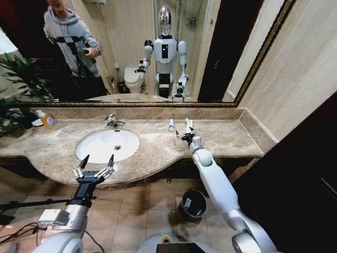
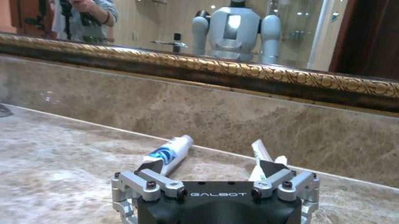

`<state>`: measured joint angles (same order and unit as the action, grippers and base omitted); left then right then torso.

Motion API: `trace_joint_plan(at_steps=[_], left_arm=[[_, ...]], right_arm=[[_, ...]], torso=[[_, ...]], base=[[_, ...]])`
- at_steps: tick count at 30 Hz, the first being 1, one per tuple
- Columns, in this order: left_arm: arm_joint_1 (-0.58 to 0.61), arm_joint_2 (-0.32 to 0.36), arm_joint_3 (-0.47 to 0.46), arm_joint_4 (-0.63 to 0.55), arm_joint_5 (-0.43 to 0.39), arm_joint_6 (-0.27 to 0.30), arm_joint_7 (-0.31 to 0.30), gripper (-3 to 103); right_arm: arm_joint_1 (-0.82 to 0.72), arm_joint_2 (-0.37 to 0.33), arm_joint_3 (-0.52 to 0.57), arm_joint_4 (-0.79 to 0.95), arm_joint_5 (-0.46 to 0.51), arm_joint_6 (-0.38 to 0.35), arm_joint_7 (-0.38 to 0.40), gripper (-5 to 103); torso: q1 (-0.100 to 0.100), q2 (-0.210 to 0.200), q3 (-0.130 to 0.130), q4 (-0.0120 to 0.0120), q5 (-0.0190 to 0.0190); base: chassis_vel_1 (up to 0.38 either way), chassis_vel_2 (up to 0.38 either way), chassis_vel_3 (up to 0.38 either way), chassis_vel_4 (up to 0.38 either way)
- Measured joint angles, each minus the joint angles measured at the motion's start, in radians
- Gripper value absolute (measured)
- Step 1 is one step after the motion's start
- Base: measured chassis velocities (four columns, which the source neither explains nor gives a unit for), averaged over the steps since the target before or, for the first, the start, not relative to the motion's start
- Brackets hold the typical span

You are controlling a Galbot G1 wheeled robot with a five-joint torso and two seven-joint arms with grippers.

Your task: Pick up the trash from the sink and place it in the trash bin.

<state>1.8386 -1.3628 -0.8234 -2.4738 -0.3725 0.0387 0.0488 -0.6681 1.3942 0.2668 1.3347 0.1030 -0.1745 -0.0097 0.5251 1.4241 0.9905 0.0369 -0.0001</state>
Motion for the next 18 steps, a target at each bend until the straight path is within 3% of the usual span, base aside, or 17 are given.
trace_joint_plan(at_steps=[15,18], left_arm=[[0.0,0.0,0.0,0.0,0.0,0.0,0.0,100],[0.0,0.0,0.0,0.0,0.0,0.0,0.0,100]], right_arm=[[0.063,0.014,0.056,-0.172,0.02,0.044,-0.026,103],[0.054,0.008,0.084,-0.174,0.022,0.045,-0.028,96]], torso=[[0.0,0.0,0.0,0.0,0.0001],[0.0,0.0,0.0,0.0001,0.0001]], base=[[0.0,0.0,0.0,0.0],[0.0,0.0,0.0,0.0]])
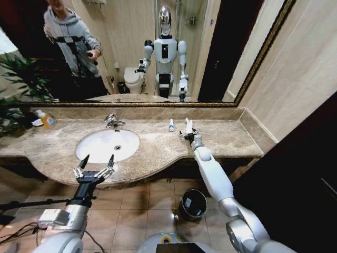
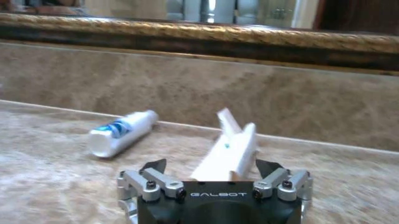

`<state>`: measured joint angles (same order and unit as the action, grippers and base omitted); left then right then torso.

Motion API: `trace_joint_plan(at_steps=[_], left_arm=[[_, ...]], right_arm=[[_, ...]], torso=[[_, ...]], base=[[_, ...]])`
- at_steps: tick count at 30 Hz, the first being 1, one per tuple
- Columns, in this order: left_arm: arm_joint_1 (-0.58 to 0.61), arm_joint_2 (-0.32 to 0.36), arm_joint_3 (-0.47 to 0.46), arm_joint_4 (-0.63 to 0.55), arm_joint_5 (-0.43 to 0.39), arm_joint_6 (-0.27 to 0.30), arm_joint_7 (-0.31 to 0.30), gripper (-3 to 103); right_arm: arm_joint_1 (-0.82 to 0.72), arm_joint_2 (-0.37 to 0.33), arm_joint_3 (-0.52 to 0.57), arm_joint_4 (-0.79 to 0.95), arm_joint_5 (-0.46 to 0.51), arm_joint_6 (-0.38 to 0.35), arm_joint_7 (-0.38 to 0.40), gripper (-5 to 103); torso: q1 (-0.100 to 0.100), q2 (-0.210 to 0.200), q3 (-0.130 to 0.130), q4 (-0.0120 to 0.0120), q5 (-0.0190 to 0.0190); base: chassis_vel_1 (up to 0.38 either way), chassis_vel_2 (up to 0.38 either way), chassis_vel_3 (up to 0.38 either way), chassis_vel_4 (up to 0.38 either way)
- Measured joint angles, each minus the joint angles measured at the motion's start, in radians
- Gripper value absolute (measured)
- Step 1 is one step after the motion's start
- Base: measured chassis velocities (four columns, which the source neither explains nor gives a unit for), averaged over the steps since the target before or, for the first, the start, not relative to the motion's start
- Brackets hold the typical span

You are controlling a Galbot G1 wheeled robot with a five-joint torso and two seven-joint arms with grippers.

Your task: Pick up the trash from the sink and place it in the trash bin.

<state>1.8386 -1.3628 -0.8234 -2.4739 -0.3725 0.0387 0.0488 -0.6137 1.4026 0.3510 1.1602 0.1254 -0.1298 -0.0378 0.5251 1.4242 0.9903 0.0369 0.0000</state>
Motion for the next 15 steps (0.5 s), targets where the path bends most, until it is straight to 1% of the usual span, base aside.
trace_joint_plan(at_steps=[3,4,6,8,9,10,11,12,14,15], left_arm=[[0.0,0.0,0.0,0.0,0.0,0.0,0.0,100],[0.0,0.0,0.0,0.0,0.0,0.0,0.0,100],[0.0,0.0,0.0,0.0,0.0,0.0,0.0,100],[0.0,0.0,0.0,0.0,0.0,0.0,0.0,100],[0.0,0.0,0.0,0.0,0.0,0.0,0.0,100],[0.0,0.0,0.0,0.0,0.0,0.0,0.0,100],[0.0,0.0,0.0,0.0,0.0,0.0,0.0,100],[0.0,0.0,0.0,0.0,0.0,0.0,0.0,100],[0.0,0.0,0.0,0.0,0.0,0.0,0.0,100],[0.0,0.0,0.0,0.0,0.0,0.0,0.0,100]], right_arm=[[-0.015,-0.012,0.021,0.01,0.014,0.0,0.002,82],[-0.015,-0.012,0.021,0.01,0.014,0.0,0.002,82],[-0.015,-0.012,0.023,0.006,0.016,0.0,0.003,71],[-0.014,-0.012,0.024,0.004,0.017,0.0,0.003,71],[-0.013,-0.011,0.025,-0.001,0.019,0.0,0.002,61],[-0.013,-0.011,0.026,-0.003,0.019,0.0,0.001,61],[-0.014,-0.012,0.027,-0.003,0.02,0.0,0.001,55],[-0.014,-0.012,0.027,-0.003,0.02,0.0,0.001,55],[-0.015,-0.014,0.032,-0.004,0.028,-0.001,0.001,44],[-0.015,-0.014,0.032,-0.004,0.028,-0.001,0.001,44]], torso=[[0.0,0.0,0.0,-0.0004,0.0],[0.0,0.0,0.0,-0.0004,0.0],[0.0,0.0,0.0,-0.0002,0.0001],[0.0,0.0,0.0,-0.0002,0.0001],[0.0,0.0,0.0,-0.0001,0.0],[0.0,0.0,0.0,-0.0002,0.0],[0.0,0.0,0.0,-0.0001,0.0001],[0.0,0.0,0.0,-0.0001,0.0001],[0.0,0.0,0.0,-0.0002,0.0],[0.0,0.0,0.0,-0.0002,0.0]], base=[[0.0,0.0,0.0,0.0],[0.0,0.0,0.0,0.0],[0.0,0.0,0.0,0.0],[0.0,0.0,0.0,0.0],[0.0,0.0,0.0,0.0],[0.0,0.0,0.0,0.0],[0.0,0.0,0.0,0.0],[0.0,0.0,0.0,0.0],[0.0,0.0,0.0,0.0],[0.0,0.0,0.0,0.0]])
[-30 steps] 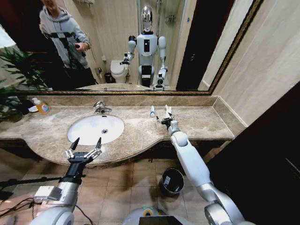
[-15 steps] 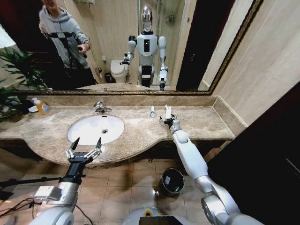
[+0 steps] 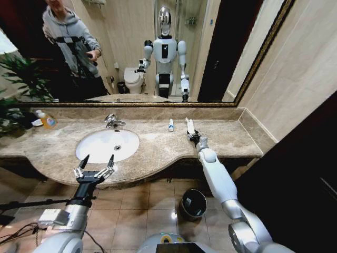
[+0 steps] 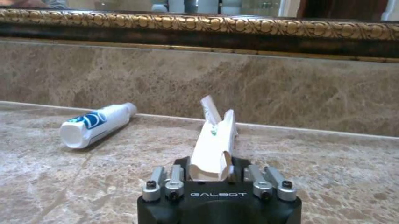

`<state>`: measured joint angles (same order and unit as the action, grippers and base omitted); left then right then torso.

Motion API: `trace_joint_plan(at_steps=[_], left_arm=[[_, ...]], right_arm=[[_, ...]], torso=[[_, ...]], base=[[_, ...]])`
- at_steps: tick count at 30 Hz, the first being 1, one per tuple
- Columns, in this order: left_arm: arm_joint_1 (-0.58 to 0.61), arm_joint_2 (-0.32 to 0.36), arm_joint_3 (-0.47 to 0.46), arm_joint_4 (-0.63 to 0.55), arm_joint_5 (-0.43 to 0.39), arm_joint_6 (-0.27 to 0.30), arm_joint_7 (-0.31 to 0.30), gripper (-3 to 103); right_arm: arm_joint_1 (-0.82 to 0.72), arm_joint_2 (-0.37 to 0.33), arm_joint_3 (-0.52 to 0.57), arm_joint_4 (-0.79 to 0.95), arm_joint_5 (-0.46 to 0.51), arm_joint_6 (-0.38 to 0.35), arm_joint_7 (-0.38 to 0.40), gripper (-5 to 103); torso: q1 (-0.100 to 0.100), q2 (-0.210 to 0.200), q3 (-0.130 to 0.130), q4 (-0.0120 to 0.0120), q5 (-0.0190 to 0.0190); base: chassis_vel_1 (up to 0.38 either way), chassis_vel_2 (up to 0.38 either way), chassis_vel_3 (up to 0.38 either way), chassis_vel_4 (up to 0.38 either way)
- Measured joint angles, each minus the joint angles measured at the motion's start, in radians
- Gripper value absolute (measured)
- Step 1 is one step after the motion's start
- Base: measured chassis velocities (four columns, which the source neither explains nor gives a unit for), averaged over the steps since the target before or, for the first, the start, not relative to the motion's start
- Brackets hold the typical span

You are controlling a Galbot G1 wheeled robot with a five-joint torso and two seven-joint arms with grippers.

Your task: Pick up the trash from the sink and place it in the trash bin.

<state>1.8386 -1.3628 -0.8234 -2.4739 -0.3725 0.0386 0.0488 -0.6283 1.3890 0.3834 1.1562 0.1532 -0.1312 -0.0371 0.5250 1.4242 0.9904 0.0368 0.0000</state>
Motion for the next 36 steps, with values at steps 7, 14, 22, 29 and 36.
trace_joint_plan(at_steps=[7,14,22,29,36], left_arm=[[0.0,0.0,0.0,0.0,0.0,0.0,0.0,100],[0.0,0.0,0.0,0.0,0.0,0.0,0.0,100],[0.0,0.0,0.0,0.0,0.0,0.0,0.0,100],[0.0,0.0,0.0,0.0,0.0,0.0,0.0,100],[0.0,0.0,0.0,0.0,0.0,0.0,0.0,100]], right_arm=[[0.0,-0.008,0.002,0.0,0.032,-0.009,0.003,18],[-0.013,-0.012,0.005,0.018,0.038,-0.008,0.007,1],[-0.068,-0.037,0.005,0.134,0.054,-0.028,0.017,0],[-0.258,-0.095,0.029,0.381,0.068,-0.034,0.053,0],[-0.477,-0.142,0.062,0.645,0.1,-0.025,0.064,0]], torso=[[0.0,0.0,0.0,0.0,0.0],[0.0,0.0,0.0,0.0001,0.0001],[0.0,0.0,0.0,0.0001,0.0001],[0.0,0.0,0.0,-0.0002,0.0],[0.0,0.0,0.0,0.0,0.0]], base=[[0.0,0.0,0.0,0.0],[0.0,0.0,0.0,0.0],[0.0,0.0,0.0,0.0],[0.0,0.0,0.0,0.0],[0.0,0.0,0.0,0.0]])
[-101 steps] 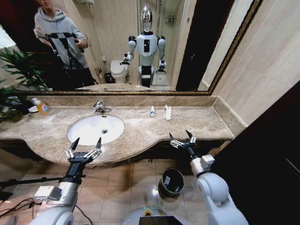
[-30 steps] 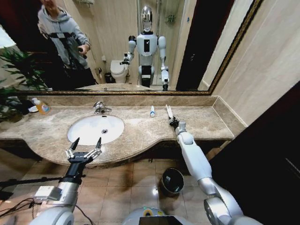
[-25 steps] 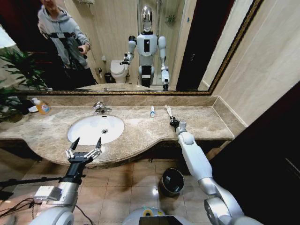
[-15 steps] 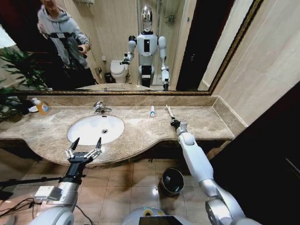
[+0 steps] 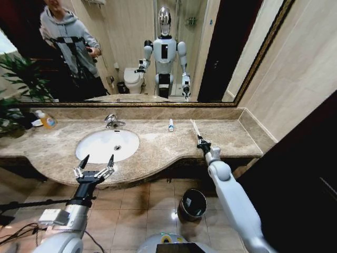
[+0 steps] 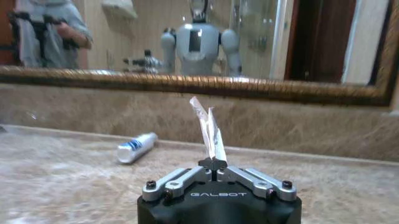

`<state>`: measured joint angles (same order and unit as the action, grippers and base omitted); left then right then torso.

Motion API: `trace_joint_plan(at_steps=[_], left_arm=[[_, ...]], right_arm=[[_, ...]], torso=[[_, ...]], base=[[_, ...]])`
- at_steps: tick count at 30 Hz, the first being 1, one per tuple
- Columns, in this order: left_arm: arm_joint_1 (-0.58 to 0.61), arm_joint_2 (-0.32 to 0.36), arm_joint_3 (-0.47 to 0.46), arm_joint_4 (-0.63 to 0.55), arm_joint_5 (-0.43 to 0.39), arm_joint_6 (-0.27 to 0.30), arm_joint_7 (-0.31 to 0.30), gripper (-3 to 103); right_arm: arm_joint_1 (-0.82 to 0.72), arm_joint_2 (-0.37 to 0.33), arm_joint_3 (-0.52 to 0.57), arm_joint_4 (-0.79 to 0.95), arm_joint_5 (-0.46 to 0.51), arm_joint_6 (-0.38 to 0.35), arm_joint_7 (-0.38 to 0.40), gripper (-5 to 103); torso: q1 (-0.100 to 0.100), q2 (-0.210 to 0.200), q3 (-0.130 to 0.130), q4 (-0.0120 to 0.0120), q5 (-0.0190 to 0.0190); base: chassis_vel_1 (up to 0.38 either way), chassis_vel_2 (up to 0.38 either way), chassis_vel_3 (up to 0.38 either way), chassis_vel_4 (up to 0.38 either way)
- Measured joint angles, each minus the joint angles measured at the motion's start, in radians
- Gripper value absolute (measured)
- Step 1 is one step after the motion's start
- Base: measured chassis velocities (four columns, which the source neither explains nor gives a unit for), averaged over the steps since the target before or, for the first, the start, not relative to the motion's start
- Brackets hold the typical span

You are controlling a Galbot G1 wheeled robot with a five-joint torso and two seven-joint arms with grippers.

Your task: Pick up the trash from the sink and place it in the trash bin.

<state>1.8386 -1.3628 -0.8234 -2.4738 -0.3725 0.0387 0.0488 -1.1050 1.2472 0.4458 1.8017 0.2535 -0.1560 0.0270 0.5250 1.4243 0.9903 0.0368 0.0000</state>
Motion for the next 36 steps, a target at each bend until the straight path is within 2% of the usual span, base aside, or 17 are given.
trace_joint_plan(at_steps=[2,5,7,11,12,13,15,18,24,33,35,36], left_arm=[[0.0,0.0,0.0,0.0,0.0,0.0,0.0,100],[0.0,0.0,0.0,0.0,0.0,0.0,0.0,100],[0.0,0.0,0.0,0.0,0.0,0.0,0.0,100],[0.0,0.0,0.0,0.0,0.0,0.0,0.0,100],[0.0,0.0,0.0,0.0,0.0,0.0,0.0,100],[0.0,0.0,0.0,0.0,0.0,0.0,0.0,100],[0.0,0.0,0.0,0.0,0.0,0.0,0.0,100],[0.0,0.0,0.0,0.0,0.0,0.0,0.0,100],[0.0,0.0,0.0,0.0,0.0,0.0,0.0,100],[0.0,0.0,0.0,0.0,0.0,0.0,0.0,100],[0.0,0.0,0.0,0.0,0.0,0.0,0.0,100],[0.0,0.0,0.0,0.0,0.0,0.0,0.0,100]], right_arm=[[-0.051,-0.003,0.011,0.047,0.0,0.013,0.002,0],[-0.213,0.01,0.038,0.182,-0.008,0.044,0.003,0],[-0.241,0.013,0.036,0.201,-0.016,0.052,0.002,0],[-0.403,0.045,0.043,0.273,-0.128,0.132,-0.023,0],[-0.403,0.045,0.043,0.273,-0.128,0.132,-0.023,0],[-0.442,0.055,0.056,0.276,-0.167,0.169,-0.033,0],[-0.52,0.074,0.075,0.276,-0.228,0.233,-0.044,0],[-0.591,0.089,0.081,0.274,-0.263,0.268,-0.045,0],[-0.721,0.194,0.071,0.247,-0.35,0.358,-0.045,0],[-0.778,0.229,0.043,0.12,-0.437,0.432,-0.031,0],[-0.768,0.23,0.053,0.053,-0.462,0.447,-0.043,0],[-0.759,0.227,0.057,0.009,-0.458,0.432,-0.064,0]], torso=[[0.0,0.0,0.0,0.0001,0.0002],[0.0,0.0,0.0,-0.0003,0.0001],[0.0,0.0,0.0,-0.0003,0.0001],[0.0,0.0,0.0,0.0,0.0],[0.0,0.0,0.0,0.0,0.0],[0.0,0.0,0.0,0.0,0.0],[0.0,0.0,0.0,0.0,0.0],[0.0,0.0,0.0,0.0,0.0001],[0.0,0.0,0.0,-0.0001,-0.0002],[0.0,0.0,0.0,0.0,-0.0002],[0.0,0.0,0.0,0.0,-0.0001],[0.0,0.0,0.0,0.0,0.0]], base=[[0.0,0.0,0.0,0.0],[0.0,0.0,0.0,0.0],[0.0,0.0,0.0,0.0],[0.0,0.0,0.0,0.0],[0.0,0.0,0.0,0.0],[0.0,0.0,0.0,0.0],[0.0,0.0,0.0,0.0],[0.0,0.0,0.0,0.0],[0.0,0.0,0.0,0.0],[0.0,0.0,0.0,0.0],[0.0,0.0,0.0,0.0],[0.0,0.0,0.0,0.0]])
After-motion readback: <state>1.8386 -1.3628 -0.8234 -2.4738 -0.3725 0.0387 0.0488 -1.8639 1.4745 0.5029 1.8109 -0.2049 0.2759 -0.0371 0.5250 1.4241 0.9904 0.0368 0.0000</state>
